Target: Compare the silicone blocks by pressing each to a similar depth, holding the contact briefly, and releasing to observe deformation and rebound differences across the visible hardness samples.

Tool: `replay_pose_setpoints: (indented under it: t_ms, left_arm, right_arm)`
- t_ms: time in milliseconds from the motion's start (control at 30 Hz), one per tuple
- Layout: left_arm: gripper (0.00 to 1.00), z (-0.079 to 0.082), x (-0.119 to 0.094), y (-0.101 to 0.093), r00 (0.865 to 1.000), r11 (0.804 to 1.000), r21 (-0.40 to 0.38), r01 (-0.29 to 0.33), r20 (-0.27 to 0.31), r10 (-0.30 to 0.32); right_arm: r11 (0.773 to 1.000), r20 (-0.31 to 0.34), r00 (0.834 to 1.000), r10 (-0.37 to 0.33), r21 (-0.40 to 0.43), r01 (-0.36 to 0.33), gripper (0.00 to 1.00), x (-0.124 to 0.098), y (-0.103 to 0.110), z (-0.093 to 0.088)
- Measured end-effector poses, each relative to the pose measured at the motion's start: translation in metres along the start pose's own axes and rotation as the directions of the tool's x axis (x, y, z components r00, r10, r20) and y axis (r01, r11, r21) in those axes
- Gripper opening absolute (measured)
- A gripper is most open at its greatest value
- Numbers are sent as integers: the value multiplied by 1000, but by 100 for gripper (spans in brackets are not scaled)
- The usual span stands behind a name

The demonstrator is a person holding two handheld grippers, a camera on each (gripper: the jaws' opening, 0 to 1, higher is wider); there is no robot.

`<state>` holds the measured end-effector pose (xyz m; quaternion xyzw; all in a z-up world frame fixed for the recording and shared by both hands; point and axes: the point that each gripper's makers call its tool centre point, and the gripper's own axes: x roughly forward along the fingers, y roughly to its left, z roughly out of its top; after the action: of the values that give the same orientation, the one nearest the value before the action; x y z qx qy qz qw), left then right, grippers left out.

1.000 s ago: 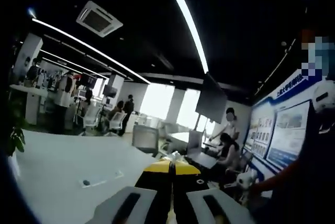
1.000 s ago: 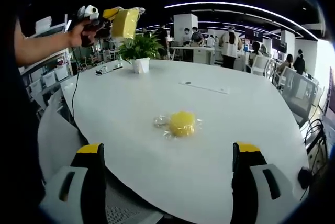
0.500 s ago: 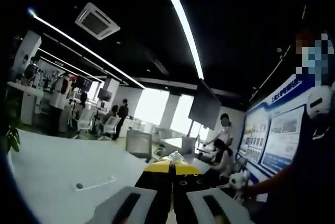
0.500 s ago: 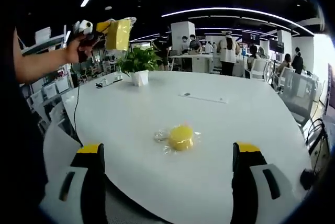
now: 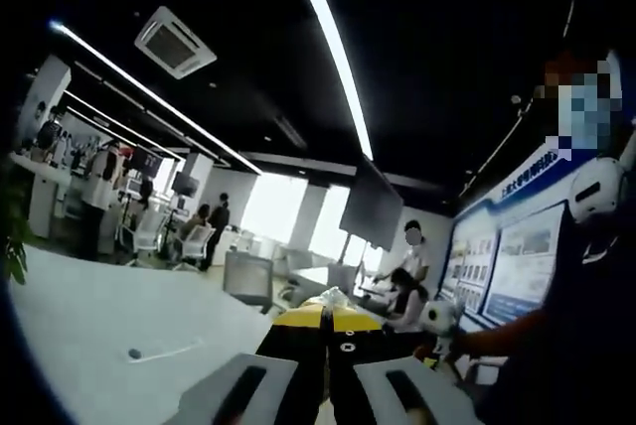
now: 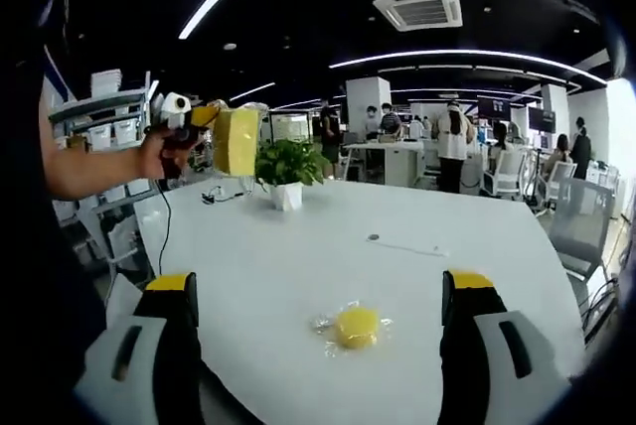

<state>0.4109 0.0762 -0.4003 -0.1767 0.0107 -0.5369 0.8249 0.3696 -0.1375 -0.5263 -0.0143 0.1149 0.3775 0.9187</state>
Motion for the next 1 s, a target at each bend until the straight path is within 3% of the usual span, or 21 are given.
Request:
replay_pose_setpoints:
  t_ms: [433, 700, 733, 833, 1000]
  left_arm:
    - [0, -2, -4, -14, 999, 1000, -16, 5, 37, -5]
    - [0, -4, -7, -23, 998, 999, -37, 18, 61, -16]
    - [0, -4, -7, -24, 998, 999, -40, 18, 68, -16]
    - [0, -3, -6, -27, 996, 999, -45, 19, 83, -16]
    - [0, -2, -5, -31, 995, 998, -56, 30, 96, -25]
  right_arm:
    - [993, 75, 991, 111, -36, -108, 96, 27, 29, 49]
    - [984, 96, 981, 169, -67, -163, 96, 42, 45, 69]
    - [983, 100, 979, 180, -67, -174, 95, 43, 48, 72]
    - [975, 85, 972, 217, -64, -212, 76, 46, 54, 72]
    - [967, 68, 966, 247, -80, -242, 77, 56, 63, 70]
